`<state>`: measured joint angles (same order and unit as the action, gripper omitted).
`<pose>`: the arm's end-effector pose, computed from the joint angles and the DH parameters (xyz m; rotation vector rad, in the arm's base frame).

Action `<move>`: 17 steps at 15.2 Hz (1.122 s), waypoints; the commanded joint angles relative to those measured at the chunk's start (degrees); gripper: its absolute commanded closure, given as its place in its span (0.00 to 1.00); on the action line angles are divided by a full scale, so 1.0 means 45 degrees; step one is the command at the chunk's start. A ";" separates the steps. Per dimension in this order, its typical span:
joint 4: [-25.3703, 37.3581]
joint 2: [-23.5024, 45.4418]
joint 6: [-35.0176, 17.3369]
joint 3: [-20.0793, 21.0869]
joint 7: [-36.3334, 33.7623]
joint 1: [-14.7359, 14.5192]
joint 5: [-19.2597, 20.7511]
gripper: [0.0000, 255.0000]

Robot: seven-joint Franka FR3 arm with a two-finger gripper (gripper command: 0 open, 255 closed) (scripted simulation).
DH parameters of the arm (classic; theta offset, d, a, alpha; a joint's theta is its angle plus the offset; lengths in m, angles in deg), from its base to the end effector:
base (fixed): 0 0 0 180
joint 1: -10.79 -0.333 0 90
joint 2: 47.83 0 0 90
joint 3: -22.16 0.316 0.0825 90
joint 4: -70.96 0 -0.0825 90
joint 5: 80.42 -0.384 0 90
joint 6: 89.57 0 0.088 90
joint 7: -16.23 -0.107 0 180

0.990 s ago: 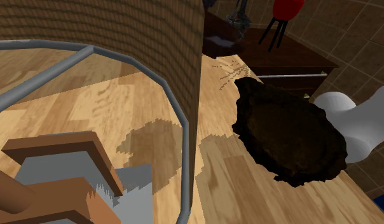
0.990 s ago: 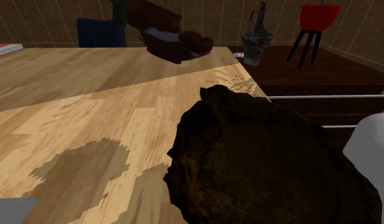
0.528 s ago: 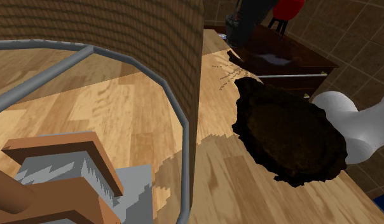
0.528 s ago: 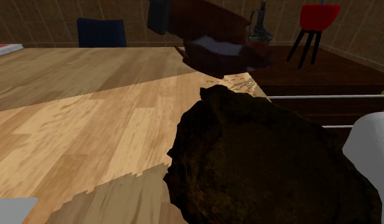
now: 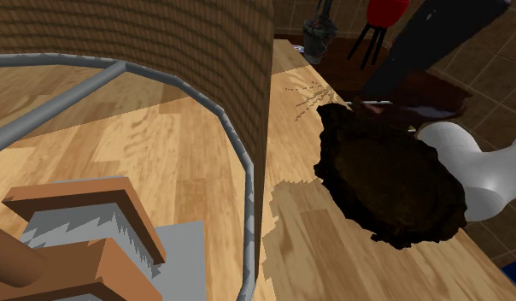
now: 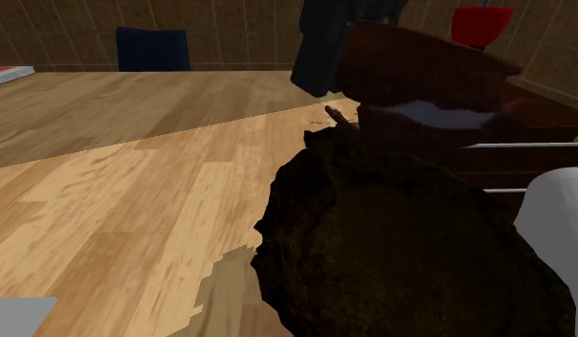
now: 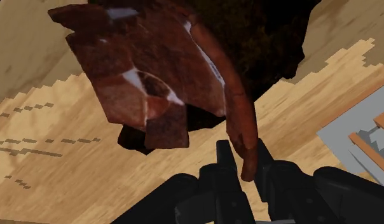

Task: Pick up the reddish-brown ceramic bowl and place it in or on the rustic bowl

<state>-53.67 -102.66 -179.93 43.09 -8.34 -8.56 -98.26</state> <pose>0.1383 0.2553 0.6936 -2.9366 -0.3277 -0.3984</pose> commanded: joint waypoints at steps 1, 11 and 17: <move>-0.0440 -0.0229 -0.0212 0.0069 -0.0009 -0.0069 -0.0089 1.00; -0.2428 -0.1029 -0.1399 0.0372 0.0092 -0.0353 -0.0453 1.00; -0.2428 -0.1029 -0.1400 0.0371 0.0091 -0.0354 -0.0452 1.00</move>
<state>-64.32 -107.39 -186.34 44.74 -7.95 -10.20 -100.39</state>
